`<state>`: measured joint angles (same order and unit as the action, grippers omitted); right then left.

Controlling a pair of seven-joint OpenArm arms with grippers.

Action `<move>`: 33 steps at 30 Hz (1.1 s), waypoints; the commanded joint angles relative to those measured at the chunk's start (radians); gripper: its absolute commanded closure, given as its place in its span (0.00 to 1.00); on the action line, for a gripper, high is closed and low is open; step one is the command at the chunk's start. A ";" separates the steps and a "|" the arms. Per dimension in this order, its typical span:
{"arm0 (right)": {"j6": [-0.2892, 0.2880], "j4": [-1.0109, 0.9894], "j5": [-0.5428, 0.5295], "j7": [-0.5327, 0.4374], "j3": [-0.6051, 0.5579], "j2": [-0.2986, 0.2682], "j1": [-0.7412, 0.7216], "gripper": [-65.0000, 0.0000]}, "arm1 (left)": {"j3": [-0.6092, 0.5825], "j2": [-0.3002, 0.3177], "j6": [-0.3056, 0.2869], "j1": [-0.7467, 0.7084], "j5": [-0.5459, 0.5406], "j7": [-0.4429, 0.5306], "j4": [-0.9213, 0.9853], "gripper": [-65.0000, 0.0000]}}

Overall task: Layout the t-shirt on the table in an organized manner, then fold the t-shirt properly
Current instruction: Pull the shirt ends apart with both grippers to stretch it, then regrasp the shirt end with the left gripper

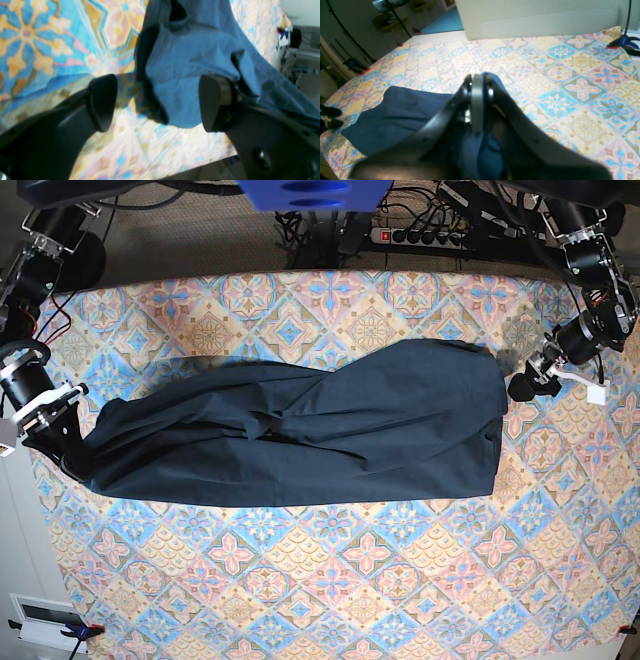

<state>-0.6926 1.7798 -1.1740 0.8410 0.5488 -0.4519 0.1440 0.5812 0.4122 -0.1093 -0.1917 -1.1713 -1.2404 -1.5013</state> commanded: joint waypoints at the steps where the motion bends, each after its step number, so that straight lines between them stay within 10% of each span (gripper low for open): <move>1: -0.006 0.018 -0.027 -0.032 0.006 -0.021 -0.013 1.00 | 0.003 0.011 -0.008 0.019 -0.029 0.009 -0.014 0.23; 33: -0.006 0.013 -0.027 -0.032 0.003 0.006 -0.013 1.00 | -0.077 -0.141 -0.007 0.183 0.227 0.011 -0.008 0.24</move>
<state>-0.6926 1.7798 -1.1763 0.8413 0.5438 -0.4240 0.1440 0.4984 0.2508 -0.1097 -0.0162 -0.9260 -1.2369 -1.4895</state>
